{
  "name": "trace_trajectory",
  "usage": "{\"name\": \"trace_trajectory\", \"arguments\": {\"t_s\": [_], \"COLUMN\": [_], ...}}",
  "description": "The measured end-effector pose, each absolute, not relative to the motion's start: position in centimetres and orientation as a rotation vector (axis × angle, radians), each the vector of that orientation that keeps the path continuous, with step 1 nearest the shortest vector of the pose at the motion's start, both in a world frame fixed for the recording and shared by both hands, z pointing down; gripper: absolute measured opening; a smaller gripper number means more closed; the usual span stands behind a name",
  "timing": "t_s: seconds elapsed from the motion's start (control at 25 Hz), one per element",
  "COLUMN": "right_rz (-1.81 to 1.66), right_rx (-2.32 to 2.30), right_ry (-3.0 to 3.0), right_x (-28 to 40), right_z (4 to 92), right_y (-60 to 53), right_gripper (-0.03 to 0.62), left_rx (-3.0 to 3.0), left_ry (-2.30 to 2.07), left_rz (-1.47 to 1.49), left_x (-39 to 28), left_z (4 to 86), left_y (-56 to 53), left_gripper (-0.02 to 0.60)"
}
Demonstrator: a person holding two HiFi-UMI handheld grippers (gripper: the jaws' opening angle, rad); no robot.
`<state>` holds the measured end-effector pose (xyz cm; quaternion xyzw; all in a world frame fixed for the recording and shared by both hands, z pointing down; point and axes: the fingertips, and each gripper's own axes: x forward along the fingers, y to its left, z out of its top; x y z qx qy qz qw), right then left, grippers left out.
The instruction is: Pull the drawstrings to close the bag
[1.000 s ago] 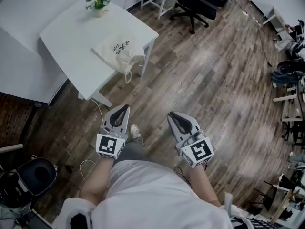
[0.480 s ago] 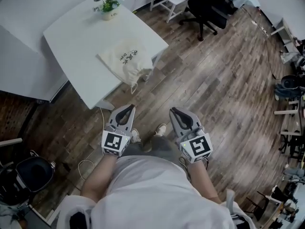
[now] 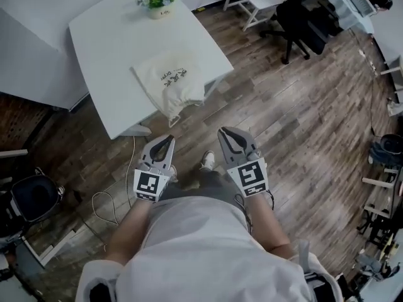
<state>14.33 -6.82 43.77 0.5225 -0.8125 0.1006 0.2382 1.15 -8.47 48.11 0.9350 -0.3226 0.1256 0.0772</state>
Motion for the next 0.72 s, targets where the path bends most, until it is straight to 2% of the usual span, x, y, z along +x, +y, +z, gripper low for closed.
{"name": "trace_trajectory", "arguments": {"t_s": [0.12,0.28,0.72], "right_rz": [0.308,0.354,0.368], "right_rx": [1.367,1.266,1.134], "right_ry": [-2.206,-2.213,-2.205], "right_x": [16.3,17.6,17.7], "right_z": [47.6,53.7,68.1], "right_y": [-9.5,-12.2,-18.2], "right_gripper": [0.048,0.048,0.051], "left_rx": [2.714,2.581,2.358], "left_ry": [-1.081,-1.219,-1.432], "left_rz": [0.420,0.492,0.484], "left_x": [2.4,3.7,5.7], "left_z": [51.2,57.4,70.9], "left_y": [-10.2,-10.9,-15.5], "left_gripper": [0.021,0.107,0.144]}}
